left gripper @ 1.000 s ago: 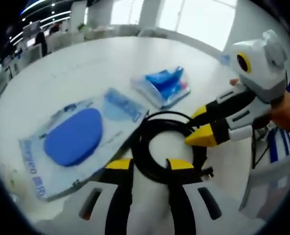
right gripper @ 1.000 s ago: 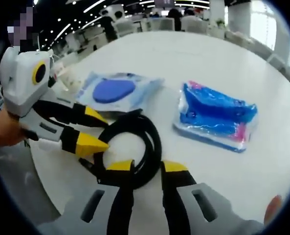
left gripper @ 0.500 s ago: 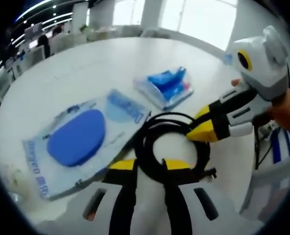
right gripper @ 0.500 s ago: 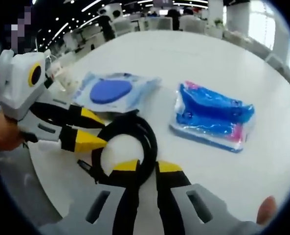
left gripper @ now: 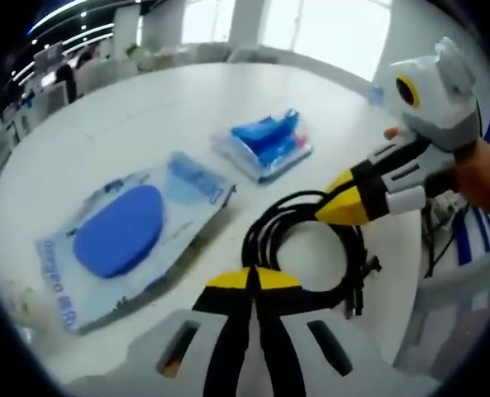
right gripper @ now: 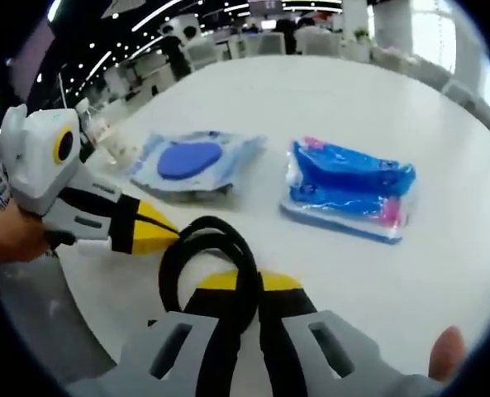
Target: Arrange the tabletop items into an orderly group along one side of the table until the central work area is clear of visible clutter.
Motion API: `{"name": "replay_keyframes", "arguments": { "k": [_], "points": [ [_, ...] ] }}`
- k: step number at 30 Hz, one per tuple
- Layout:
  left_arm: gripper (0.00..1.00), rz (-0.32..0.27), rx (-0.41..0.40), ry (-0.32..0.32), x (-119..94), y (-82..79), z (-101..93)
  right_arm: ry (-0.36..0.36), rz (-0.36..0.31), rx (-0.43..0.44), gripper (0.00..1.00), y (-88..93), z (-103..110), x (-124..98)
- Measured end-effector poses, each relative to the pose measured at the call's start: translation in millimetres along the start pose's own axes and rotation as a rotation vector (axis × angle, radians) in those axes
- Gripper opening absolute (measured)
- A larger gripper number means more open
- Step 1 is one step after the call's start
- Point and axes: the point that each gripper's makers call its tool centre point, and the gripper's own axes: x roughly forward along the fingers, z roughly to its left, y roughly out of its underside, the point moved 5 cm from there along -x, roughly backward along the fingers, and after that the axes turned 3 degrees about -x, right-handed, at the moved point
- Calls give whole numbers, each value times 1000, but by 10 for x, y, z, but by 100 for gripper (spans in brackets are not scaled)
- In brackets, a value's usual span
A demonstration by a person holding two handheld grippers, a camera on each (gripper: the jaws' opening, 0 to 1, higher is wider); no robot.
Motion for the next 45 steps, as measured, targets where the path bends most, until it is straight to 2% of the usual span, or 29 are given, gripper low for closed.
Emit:
{"name": "replay_keyframes", "arguments": {
  "k": [8,12,16,25,28,32,45],
  "points": [
    [0,-8,21,3,-35,-44,-42,-9,-26,26,5,-14,-9,-139],
    [0,-22,27,-19,-94,-77,21,-13,-32,14,2,-39,-9,-180],
    [0,-7,36,-34,-109,-25,93,-19,-46,30,2,-62,-17,-189],
    [0,5,46,-31,-101,13,59,-46,-68,18,1,-129,52,-239],
    [0,7,48,-26,-91,10,51,-36,-68,28,2,-114,-13,-220],
    [0,6,52,-19,-87,6,32,-43,-76,102,2,-92,-119,-177],
    [0,10,48,-7,-42,2,36,-36,-54,159,3,-49,-233,-26]
  ]
}}
